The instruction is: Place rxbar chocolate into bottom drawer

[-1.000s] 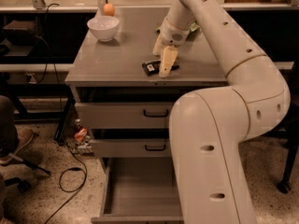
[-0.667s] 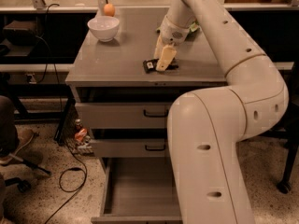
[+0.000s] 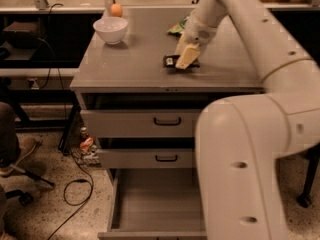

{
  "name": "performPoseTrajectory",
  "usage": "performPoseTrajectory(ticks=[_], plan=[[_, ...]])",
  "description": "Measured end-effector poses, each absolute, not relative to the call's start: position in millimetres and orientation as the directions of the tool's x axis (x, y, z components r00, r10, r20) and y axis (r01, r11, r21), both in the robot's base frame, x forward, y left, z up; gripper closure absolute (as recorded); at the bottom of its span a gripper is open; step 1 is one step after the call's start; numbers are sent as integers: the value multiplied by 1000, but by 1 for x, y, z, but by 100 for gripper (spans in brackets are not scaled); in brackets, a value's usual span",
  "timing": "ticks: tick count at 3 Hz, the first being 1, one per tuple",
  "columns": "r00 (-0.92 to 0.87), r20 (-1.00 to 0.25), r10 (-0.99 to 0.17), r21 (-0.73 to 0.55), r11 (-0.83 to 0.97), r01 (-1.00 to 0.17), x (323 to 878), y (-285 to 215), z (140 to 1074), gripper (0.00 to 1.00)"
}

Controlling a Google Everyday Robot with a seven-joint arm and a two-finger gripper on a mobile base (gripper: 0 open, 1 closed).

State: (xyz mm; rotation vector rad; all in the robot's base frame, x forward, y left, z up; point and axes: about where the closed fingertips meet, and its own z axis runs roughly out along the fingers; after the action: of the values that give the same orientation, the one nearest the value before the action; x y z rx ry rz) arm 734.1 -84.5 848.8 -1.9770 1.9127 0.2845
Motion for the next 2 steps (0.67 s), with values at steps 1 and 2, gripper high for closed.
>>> performPoseTrajectory(ticks=[1,2], plan=[[-9,-413,-911,-114,61,-992,713,-119,864,100],[-107,-455,-884,-48,144,-988,677,-152,865,100]])
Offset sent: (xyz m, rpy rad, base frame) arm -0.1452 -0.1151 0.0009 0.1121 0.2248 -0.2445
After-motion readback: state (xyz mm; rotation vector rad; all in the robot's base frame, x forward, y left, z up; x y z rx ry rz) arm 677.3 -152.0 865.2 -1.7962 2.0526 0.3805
